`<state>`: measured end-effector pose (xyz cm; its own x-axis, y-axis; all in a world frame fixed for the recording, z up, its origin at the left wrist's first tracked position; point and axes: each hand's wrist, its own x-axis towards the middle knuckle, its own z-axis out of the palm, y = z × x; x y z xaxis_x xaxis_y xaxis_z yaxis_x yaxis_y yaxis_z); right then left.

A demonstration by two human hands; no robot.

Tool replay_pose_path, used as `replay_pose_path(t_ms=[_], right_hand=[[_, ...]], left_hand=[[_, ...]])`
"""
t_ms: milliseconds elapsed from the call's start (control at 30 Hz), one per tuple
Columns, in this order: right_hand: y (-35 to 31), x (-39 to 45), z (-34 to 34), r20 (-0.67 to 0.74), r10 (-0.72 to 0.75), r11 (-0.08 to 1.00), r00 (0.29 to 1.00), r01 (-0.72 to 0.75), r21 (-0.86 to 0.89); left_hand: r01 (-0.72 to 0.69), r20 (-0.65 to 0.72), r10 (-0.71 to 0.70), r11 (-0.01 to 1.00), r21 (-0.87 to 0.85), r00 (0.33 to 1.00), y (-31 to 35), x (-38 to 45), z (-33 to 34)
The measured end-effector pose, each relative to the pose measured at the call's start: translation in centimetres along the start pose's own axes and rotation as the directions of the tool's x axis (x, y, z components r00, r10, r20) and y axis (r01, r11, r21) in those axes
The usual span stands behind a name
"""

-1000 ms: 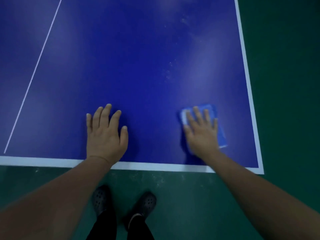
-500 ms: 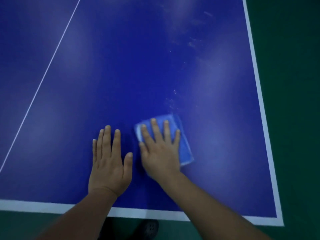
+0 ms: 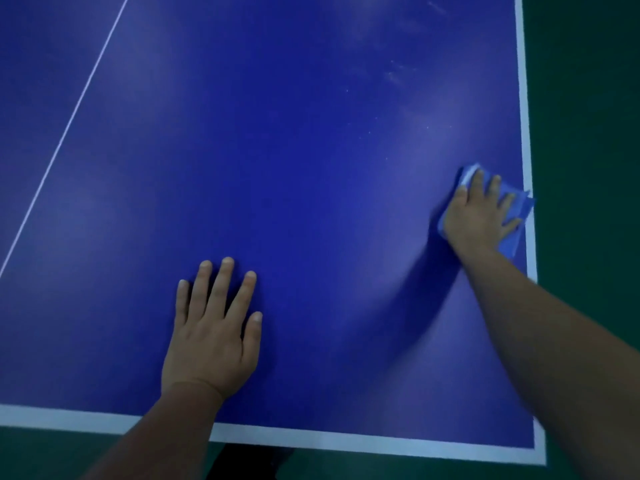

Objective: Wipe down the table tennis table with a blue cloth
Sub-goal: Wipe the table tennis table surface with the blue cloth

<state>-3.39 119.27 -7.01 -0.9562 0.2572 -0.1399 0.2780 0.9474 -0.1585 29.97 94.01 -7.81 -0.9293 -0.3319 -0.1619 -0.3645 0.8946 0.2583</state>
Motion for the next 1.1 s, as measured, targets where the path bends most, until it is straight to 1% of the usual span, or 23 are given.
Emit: replay_pose_path(t_ms=[67,133,167,200,233,267,300,333,400,433,467,533,600,633,667,700,767,800,833,867,900,1000,1100], right_hand=[[-2.7,-3.2,1.2,-0.039,-0.062,0.997,0.997,0.061,-0.049],[-5.8,-8.2,3.2,-0.015,-0.328,0.939,0.945,0.324,-0.113],[-6.8,-11.0,4.2,0.013,-0.509,0.852,0.86,0.506,-0.135],[-7.2,-13.2,5.0,0.061,-0.673,0.725,0.737,0.674,-0.142],[-6.8,-14.0,5.2,0.095,-0.774,0.613,0.626,0.778,-0.136],[-5.9,-13.1,5.0,0.111,-0.817,0.551,0.565,0.823,-0.137],[-4.5,-11.0,4.4,0.099,-0.809,0.559,0.58,0.81,-0.176],[-2.8,-8.2,3.8,0.063,-0.742,0.64,0.668,0.733,-0.232],[1.4,-2.2,1.7,-0.023,-0.379,0.904,0.925,0.365,-0.221],[3.6,0.2,0.5,-0.037,-0.168,0.976,0.985,0.161,-0.145],[5.0,1.5,-0.5,-0.037,-0.012,0.998,0.999,0.01,-0.061],[5.2,1.5,-0.8,-0.054,0.094,0.995,0.994,-0.095,-0.006],[2.7,-0.8,0.2,-0.062,0.007,1.0,0.998,-0.008,-0.014],[1.2,-2.8,1.0,-0.053,-0.109,0.993,0.993,0.107,-0.047],[-0.1,-5.1,1.8,-0.044,-0.279,0.957,0.959,0.274,-0.095],[-1.0,-7.8,2.5,-0.006,-0.47,0.874,0.882,0.465,-0.144],[-0.9,-11.5,3.1,0.119,-0.784,0.593,0.61,0.791,-0.15],[0.0,-11.3,3.0,0.161,-0.857,0.473,0.49,0.871,-0.133],[0.9,-9.7,2.4,0.186,-0.888,0.404,0.421,0.906,-0.125],[1.9,-7.3,1.7,0.187,-0.887,0.403,0.421,0.906,-0.126],[2.7,-4.3,1.1,0.18,-0.862,0.454,0.474,0.879,-0.144],[4.5,5.6,-1.0,0.171,-0.668,0.698,0.724,0.69,-0.191],[5.7,10.2,-2.4,0.15,-0.566,0.804,0.81,0.583,-0.114]], left_hand=[[0.005,0.002,-0.005,1.0,-0.002,1.0,0.1,0.0,-0.1],[0.004,0.008,-0.004,1.0,-0.005,1.0,0.1,0.1,-0.1],[0.006,0.007,-0.006,1.0,-0.009,1.0,0.2,0.1,-0.1],[0.008,0.003,-0.008,1.0,-0.009,1.0,0.1,0.1,-0.2],[0.008,0.003,-0.008,1.0,-0.006,1.0,0.1,0.1,-0.1],[0.008,0.005,-0.008,1.0,-0.001,1.0,0.1,0.0,-0.1],[0.011,0.006,-0.011,1.0,0.002,1.0,0.1,0.0,-0.1],[0.014,0.004,-0.014,1.0,0.007,1.0,0.1,0.0,-0.1],[0.008,-0.002,-0.008,1.0,0.022,1.0,0.1,0.1,0.0],[0.005,-0.005,-0.005,1.0,0.031,1.0,0.1,0.1,0.0],[0.005,-0.007,-0.004,0.999,0.038,1.0,0.1,0.0,0.0],[0.008,-0.007,-0.007,0.999,0.04,1.0,0.2,0.1,0.0],[0.016,-0.01,-0.015,0.999,0.043,1.0,0.3,0.1,0.0],[0.021,-0.012,-0.02,0.999,0.041,1.0,0.4,0.1,-0.1],[0.026,-0.016,-0.025,0.999,0.033,1.0,0.5,0.1,-0.1],[0.029,-0.025,-0.029,0.999,0.032,0.999,0.6,0.1,-0.2],[0.03,-0.039,-0.028,0.997,0.064,0.999,0.8,0.1,-0.2],[0.037,-0.047,-0.033,0.996,0.086,0.998,1.0,0.1,-0.3],[0.054,-0.061,-0.048,0.993,0.101,0.997,1.3,0.2,-0.4],[0.084,-0.079,-0.075,0.991,0.106,0.994,1.9,0.1,-0.4],[0.121,-0.1,-0.111,0.988,0.097,0.989,2.9,0.0,-0.4],[0.224,-0.142,-0.218,0.974,0.023,0.965,8.2,-0.8,0.4],[0.207,-0.144,-0.209,0.978,-0.032,0.967,15.0,-1.9,2.4]])
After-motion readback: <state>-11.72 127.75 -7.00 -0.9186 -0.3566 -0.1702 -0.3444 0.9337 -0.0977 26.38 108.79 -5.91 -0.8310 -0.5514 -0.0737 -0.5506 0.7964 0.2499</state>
